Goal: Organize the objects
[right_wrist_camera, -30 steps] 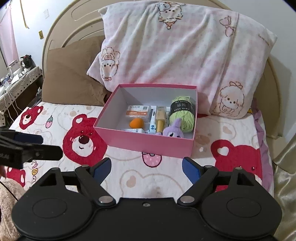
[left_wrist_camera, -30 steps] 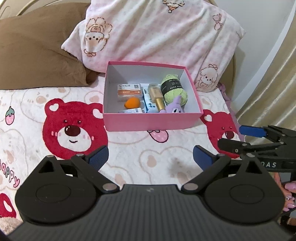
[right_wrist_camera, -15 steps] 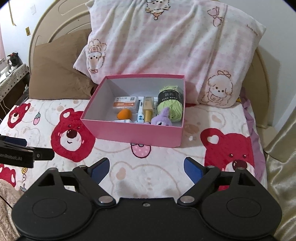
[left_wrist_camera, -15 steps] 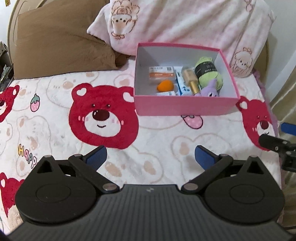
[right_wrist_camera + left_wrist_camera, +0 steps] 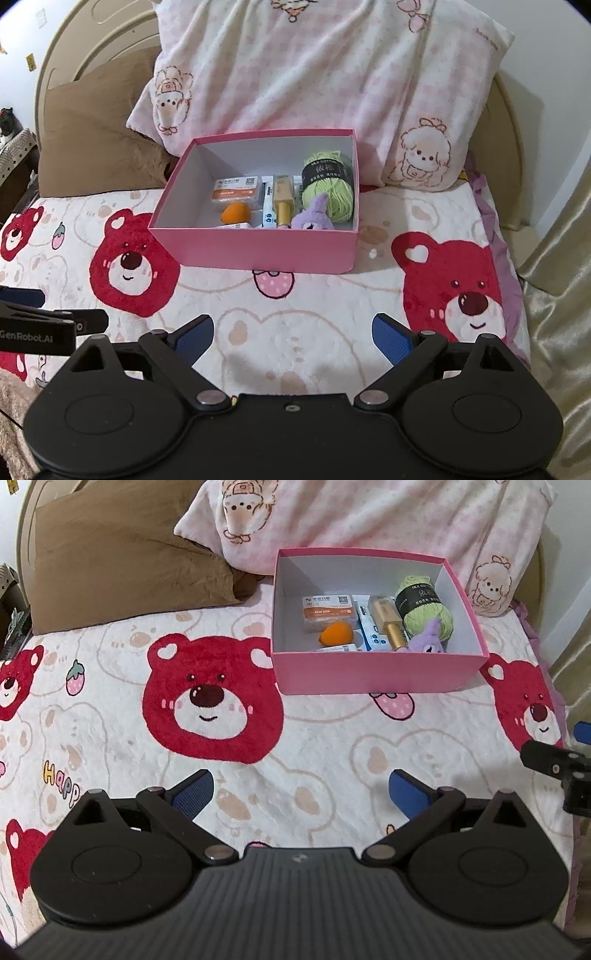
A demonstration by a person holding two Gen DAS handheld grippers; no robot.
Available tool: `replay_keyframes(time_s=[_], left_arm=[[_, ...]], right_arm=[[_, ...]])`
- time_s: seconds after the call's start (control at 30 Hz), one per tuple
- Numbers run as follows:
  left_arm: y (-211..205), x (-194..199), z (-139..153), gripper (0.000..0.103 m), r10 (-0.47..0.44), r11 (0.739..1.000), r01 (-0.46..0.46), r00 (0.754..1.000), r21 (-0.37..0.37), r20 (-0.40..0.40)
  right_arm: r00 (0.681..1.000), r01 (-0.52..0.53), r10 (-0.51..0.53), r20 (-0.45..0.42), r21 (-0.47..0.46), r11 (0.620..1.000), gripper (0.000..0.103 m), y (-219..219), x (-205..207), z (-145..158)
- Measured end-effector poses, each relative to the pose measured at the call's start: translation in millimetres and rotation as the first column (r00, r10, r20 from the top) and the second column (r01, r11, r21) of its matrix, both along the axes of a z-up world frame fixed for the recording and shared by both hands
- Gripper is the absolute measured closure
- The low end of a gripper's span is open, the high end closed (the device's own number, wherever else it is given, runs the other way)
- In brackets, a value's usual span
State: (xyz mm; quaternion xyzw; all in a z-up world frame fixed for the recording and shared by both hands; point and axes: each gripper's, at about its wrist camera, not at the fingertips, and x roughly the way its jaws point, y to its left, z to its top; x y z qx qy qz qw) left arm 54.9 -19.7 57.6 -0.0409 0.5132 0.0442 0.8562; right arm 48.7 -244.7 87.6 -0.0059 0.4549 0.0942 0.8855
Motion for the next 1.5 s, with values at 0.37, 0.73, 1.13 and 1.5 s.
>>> replay_keyframes(time_s=[0.37, 0.73, 1.13, 1.5], left_arm=[[-0.1, -3.4, -2.6, 0.000, -0.011, 1.000, 0.011, 1.000, 0.011, -0.013], [2.4, -4.3, -4.3, 0.000, -0.003, 1.000, 0.002, 0.999, -0.015, -0.045], [5.6, -5.4, -4.0, 0.000, 0.000, 1.000, 0.000, 0.999, 0.013, -0.037], [3.3, -4.0, -4.6, 0.000, -0.015, 0.997, 0.017, 0.999, 0.071, -0.032]], right_arm=[[0.999, 0.032, -0.032, 0.002, -0.018, 0.999, 0.008, -0.7, -4.7, 1.0], [1.000, 0.003, -0.003, -0.004, -0.013, 1.000, 0.008, 11.0, -13.9, 0.3], [1.000, 0.015, -0.015, -0.006, -0.029, 0.999, 0.008, 10.3, -10.0, -1.8], [1.000, 0.027, -0.027, -0.014, -0.028, 0.999, 0.008, 7.8, -7.6, -4.2]])
